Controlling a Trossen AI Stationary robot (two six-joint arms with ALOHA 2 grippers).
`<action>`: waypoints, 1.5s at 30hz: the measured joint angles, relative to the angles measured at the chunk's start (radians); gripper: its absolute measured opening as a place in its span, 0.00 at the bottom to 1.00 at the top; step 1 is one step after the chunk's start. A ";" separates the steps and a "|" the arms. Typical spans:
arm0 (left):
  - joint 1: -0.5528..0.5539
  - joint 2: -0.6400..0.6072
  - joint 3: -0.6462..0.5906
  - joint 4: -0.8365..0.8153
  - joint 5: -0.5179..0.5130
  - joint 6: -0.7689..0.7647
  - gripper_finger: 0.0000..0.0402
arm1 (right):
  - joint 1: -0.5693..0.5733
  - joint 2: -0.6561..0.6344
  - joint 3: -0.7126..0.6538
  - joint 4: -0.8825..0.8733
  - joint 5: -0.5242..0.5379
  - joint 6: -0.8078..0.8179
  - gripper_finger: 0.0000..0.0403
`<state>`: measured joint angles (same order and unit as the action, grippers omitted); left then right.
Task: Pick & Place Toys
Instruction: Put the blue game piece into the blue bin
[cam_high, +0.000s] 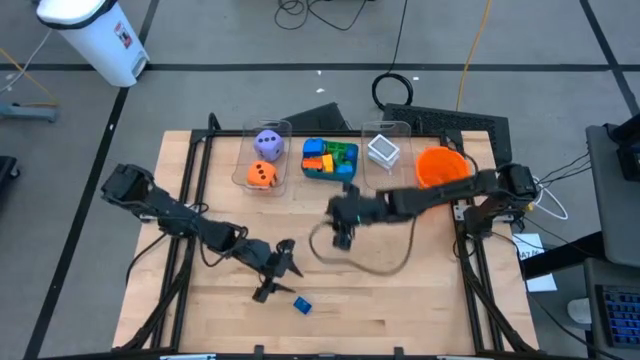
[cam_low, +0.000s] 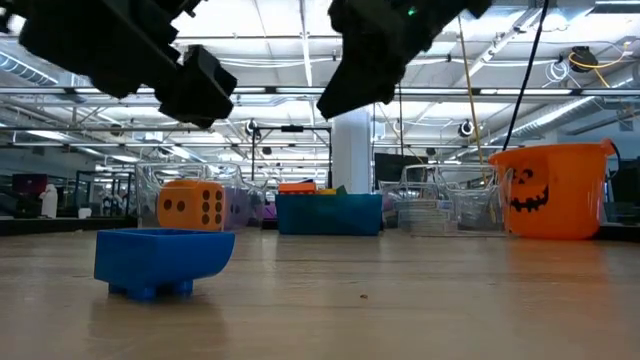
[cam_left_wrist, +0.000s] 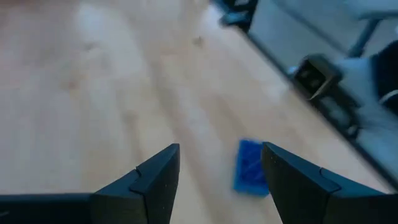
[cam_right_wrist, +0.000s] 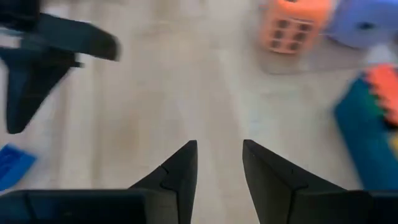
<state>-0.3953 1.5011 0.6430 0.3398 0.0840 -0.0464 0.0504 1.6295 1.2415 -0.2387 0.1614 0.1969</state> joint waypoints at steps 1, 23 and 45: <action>-0.010 0.016 0.000 0.031 0.010 -0.011 0.57 | 0.035 0.000 -0.013 0.023 0.024 0.000 0.31; -0.173 0.239 0.100 0.102 -0.189 -0.094 0.57 | 0.396 0.055 -0.570 1.134 0.204 0.134 0.39; -0.177 0.312 0.139 -0.023 -0.198 -0.093 0.57 | 0.375 0.056 -0.571 1.110 0.204 0.132 0.52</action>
<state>-0.5720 1.8130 0.7818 0.3165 -0.1143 -0.1394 0.4252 1.6859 0.6704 0.8711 0.3653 0.3286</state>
